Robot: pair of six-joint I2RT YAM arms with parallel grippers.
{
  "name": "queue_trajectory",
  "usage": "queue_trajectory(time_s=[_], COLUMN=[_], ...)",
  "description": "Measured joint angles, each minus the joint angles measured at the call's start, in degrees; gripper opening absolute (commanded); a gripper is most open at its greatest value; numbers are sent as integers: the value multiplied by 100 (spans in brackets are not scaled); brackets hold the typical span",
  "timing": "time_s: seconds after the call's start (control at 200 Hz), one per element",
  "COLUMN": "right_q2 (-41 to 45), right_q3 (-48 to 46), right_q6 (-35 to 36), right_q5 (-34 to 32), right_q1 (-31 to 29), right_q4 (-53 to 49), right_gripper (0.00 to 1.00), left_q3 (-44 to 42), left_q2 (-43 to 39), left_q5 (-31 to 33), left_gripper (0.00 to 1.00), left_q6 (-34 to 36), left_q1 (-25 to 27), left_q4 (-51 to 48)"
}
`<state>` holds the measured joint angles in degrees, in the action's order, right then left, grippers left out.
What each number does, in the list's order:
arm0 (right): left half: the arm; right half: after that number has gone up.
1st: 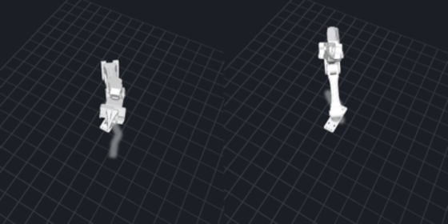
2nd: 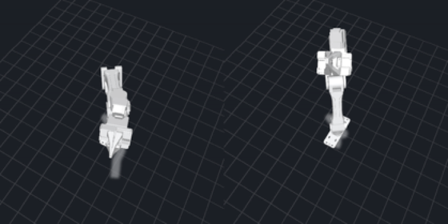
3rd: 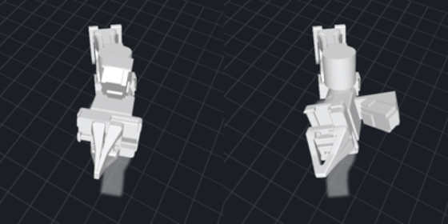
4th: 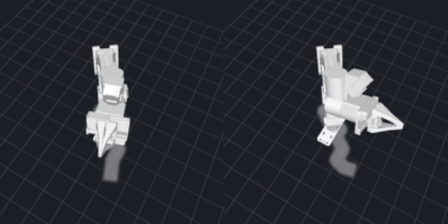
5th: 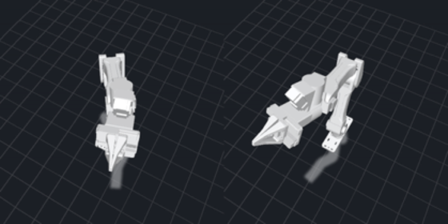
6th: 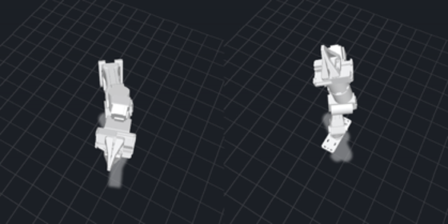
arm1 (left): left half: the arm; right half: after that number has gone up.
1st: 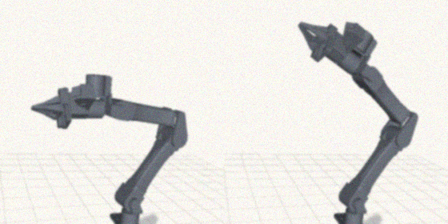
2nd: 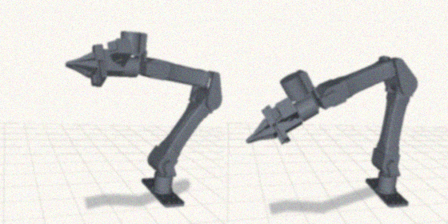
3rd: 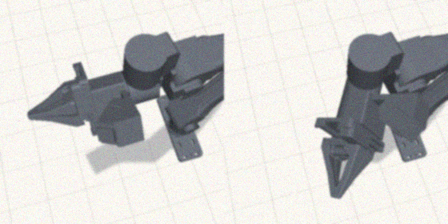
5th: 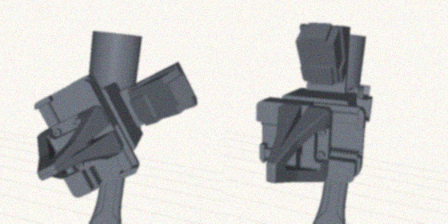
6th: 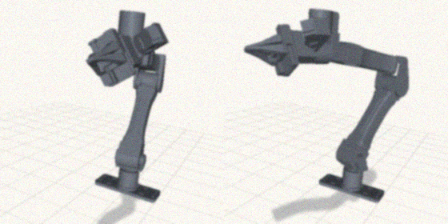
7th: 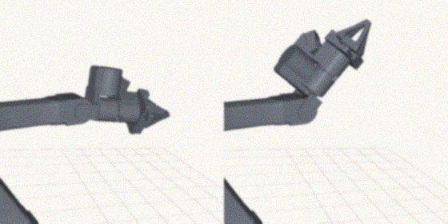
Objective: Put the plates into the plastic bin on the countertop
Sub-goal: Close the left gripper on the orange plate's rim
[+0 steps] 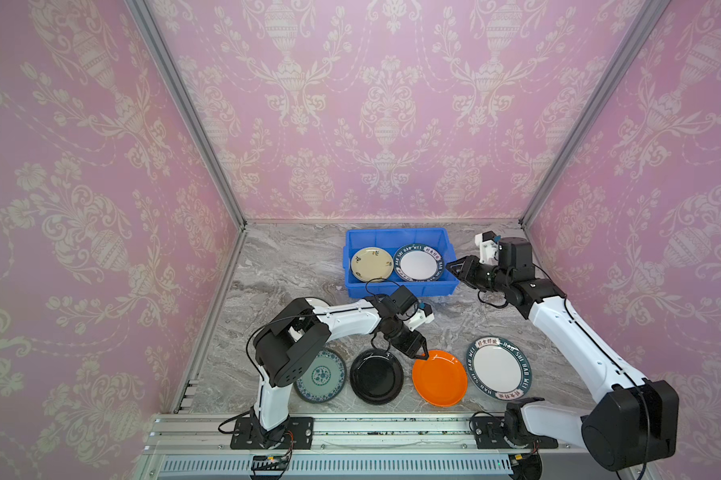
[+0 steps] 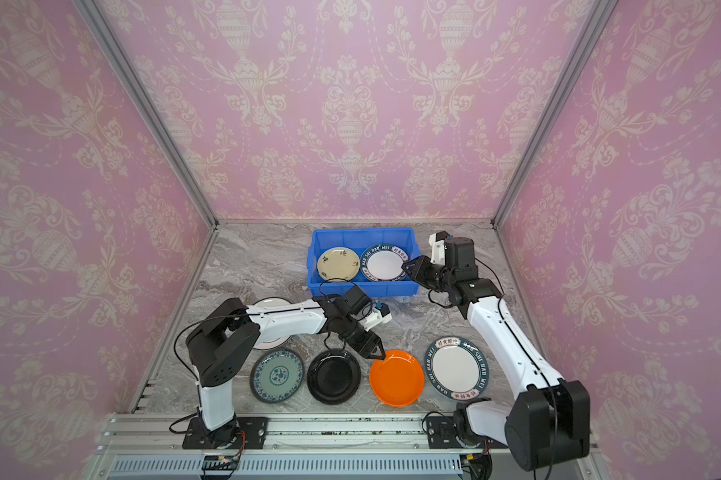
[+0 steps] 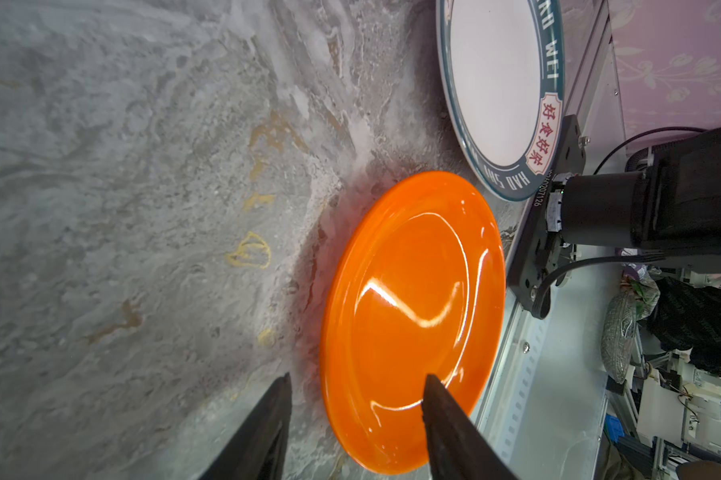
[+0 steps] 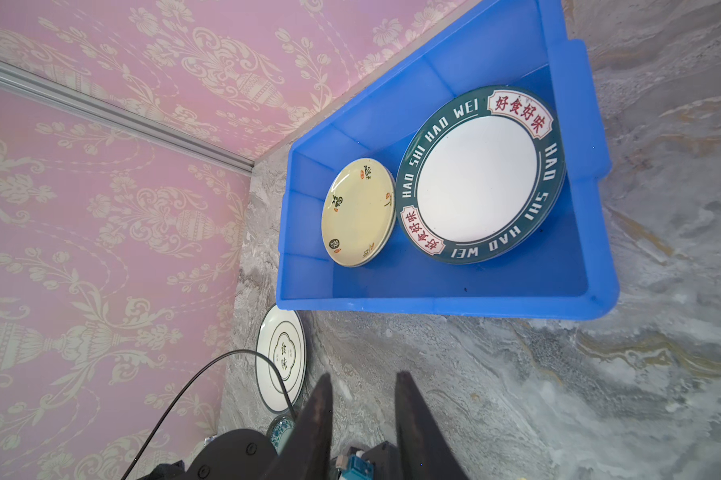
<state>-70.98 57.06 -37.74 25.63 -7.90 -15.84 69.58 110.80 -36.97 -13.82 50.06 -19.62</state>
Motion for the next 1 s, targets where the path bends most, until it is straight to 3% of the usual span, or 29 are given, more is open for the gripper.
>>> queue_trajectory(time_s=[0.615, 0.806, 0.881, 1.001], right_q2=[98, 98, 98, 98], right_q3=[-380, -468, -518, -605], right_q6=[15, 15, 15, 15], right_q5=[76, 138, 168, 208], right_q1=[258, 374, 415, 457], right_q4=[181, 216, 234, 260], right_gripper=[27, 27, 27, 27], left_q3=[299, 367, 378, 389], left_q2=[538, 680, 717, 719], left_q5=[-199, -350, -479, -529], left_gripper=[25, 10, 0, 0], left_q6=[-55, -120, -170, -199], left_q1=[4, 4, -2, 0], left_q4=[-247, -229, -216, -221])
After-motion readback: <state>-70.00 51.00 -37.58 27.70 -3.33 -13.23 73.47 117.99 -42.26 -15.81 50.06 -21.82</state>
